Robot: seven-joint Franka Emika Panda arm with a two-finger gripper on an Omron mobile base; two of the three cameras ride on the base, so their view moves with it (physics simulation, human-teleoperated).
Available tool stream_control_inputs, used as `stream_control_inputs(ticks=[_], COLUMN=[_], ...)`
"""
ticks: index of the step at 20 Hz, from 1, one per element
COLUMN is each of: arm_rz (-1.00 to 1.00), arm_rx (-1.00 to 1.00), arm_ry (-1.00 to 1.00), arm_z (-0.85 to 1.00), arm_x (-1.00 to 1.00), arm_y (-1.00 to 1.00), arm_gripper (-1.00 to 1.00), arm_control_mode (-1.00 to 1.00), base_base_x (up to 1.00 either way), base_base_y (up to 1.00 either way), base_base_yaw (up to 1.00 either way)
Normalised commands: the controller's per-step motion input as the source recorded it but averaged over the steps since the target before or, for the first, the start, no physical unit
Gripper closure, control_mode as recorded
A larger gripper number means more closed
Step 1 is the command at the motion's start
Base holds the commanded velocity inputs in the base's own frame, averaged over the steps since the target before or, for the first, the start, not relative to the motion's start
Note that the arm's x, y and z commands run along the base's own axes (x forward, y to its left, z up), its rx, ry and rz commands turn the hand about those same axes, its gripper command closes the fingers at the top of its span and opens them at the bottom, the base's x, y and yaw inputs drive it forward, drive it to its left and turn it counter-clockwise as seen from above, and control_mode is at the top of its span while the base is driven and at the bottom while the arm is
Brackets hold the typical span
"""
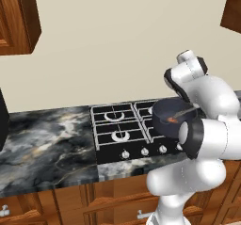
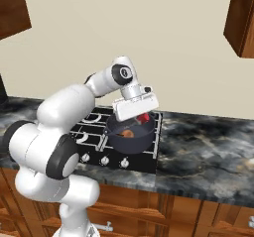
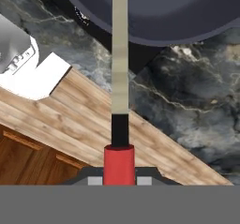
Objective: Put the sweet potato and onion in the pot. Retrieve the spatula and lightly stir the vegetables in the pot.
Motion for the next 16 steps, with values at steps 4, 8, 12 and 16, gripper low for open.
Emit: stream_control_inputs(ticks=[4, 8, 12, 16], arm_rz=[0.0, 0.0, 0.0, 0.0], arm_rx=[-0.01, -0.04, -0.04, 0.0], arm_ry=[0.0, 0.04, 0.0, 0.0], arm_z=[-0.34, -0.46, -0.22, 0.2], arm_x=[0.25, 0.23, 0.2, 0.04], arm_y=[0.0, 0.0, 0.0, 0.0], arm_gripper=[1.0, 1.0, 1.0, 1.0], arm_control_mode=[-1.0, -1.0, -1.0, -1.0], base_base_x=[0.0, 0.0, 0.0, 0.0], base_base_y=[0.0, 0.0, 0.0, 0.0], base_base_yaw=[0.0, 0.0, 0.0, 0.0])
